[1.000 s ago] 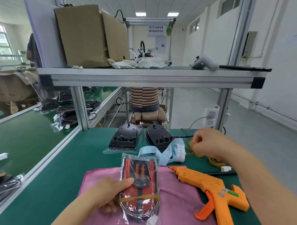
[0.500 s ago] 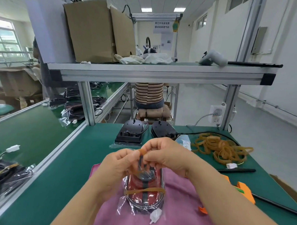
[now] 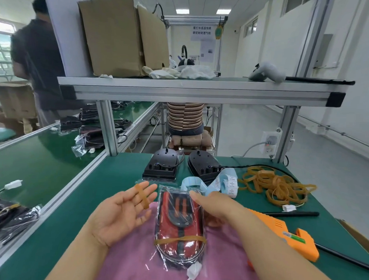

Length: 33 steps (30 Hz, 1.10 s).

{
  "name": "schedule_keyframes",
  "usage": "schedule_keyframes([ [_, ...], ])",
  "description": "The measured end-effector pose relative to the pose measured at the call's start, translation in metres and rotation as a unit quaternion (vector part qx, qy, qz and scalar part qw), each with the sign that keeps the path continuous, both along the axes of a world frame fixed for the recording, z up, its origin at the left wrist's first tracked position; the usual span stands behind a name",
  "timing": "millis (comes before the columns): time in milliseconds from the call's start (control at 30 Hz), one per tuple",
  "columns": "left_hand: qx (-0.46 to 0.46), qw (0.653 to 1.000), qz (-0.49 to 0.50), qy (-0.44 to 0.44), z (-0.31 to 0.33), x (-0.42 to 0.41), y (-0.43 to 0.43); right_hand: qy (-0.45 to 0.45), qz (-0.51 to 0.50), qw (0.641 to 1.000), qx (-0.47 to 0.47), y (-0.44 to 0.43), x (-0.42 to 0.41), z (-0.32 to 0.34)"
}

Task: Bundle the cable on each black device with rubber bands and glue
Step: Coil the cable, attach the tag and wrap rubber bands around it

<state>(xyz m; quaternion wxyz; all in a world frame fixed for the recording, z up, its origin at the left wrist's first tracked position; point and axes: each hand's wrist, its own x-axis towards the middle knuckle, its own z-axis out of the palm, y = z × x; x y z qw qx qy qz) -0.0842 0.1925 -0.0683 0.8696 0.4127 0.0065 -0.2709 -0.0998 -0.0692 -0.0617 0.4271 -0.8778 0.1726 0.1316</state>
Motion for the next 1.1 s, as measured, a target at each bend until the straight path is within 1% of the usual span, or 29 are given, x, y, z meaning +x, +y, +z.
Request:
schedule_keyframes([
  [67, 0.072, 0.996, 0.044, 0.01, -0.008, 0.01, -0.002, 0.006, -0.036, 0.995, 0.089, 0.006, 0.004, -0.007],
  [133, 0.155, 0.984, 0.088, 0.019, -0.016, 0.014, -0.007, 0.018, -0.076, 0.976, 0.201, 0.012, 0.007, -0.014],
  [167, 0.206, 0.973, 0.102, 0.013, -0.019, 0.016, -0.009, 0.023, -0.091, 0.966, 0.24, 0.014, 0.007, -0.015],
  [233, 0.296, 0.95, 0.103, -0.012, -0.025, 0.018, -0.01, 0.034, -0.097, 0.948, 0.301, 0.017, 0.005, -0.014],
  [267, 0.325, 0.941, 0.093, -0.024, -0.025, 0.017, -0.009, 0.038, -0.091, 0.939, 0.331, 0.017, 0.003, -0.012],
  [333, 0.344, 0.935, 0.071, -0.05, -0.019, 0.014, -0.005, 0.028, -0.07, 0.915, 0.396, 0.017, -0.002, -0.005],
  [400, 0.324, 0.942, 0.034, -0.081, -0.008, 0.01, 0.002, -0.016, -0.025, 0.89, 0.456, 0.019, -0.008, 0.006],
  [433, 0.307, 0.946, 0.009, -0.105, 0.0, 0.008, 0.005, -0.044, 0.007, 0.885, 0.463, 0.021, -0.012, 0.014],
  [500, 0.256, 0.951, -0.048, -0.166, 0.019, 0.004, 0.01, -0.095, 0.062, 0.891, 0.44, 0.025, -0.019, 0.028],
  [567, 0.22, 0.944, -0.101, -0.225, 0.038, 0.002, 0.013, -0.127, 0.086, 0.893, 0.423, 0.027, -0.024, 0.038],
  [633, 0.212, 0.931, -0.136, -0.265, 0.054, 0.0, 0.015, -0.147, 0.093, 0.889, 0.423, 0.03, -0.028, 0.043],
  [700, 0.238, 0.909, -0.166, -0.3, 0.065, -0.005, 0.015, -0.164, 0.087, 0.885, 0.427, 0.034, -0.03, 0.041],
  [800, 0.335, 0.843, -0.207, -0.366, 0.075, -0.016, 0.009, -0.178, 0.09, 0.888, 0.414, 0.04, -0.033, 0.035],
  [867, 0.391, 0.809, -0.191, -0.395, 0.077, -0.02, 0.005, -0.179, 0.107, 0.894, 0.398, 0.042, -0.034, 0.035],
  [900, 0.407, 0.803, -0.176, -0.399, 0.078, -0.021, 0.003, -0.18, 0.111, 0.895, 0.392, 0.042, -0.034, 0.034],
  [1033, 0.449, 0.802, -0.084, -0.385, 0.072, -0.021, -0.004, -0.17, 0.109, 0.899, 0.389, 0.039, -0.033, 0.035],
  [1100, 0.45, 0.802, -0.069, -0.387, 0.07, -0.022, -0.007, -0.165, 0.117, 0.906, 0.372, 0.036, -0.035, 0.04],
])
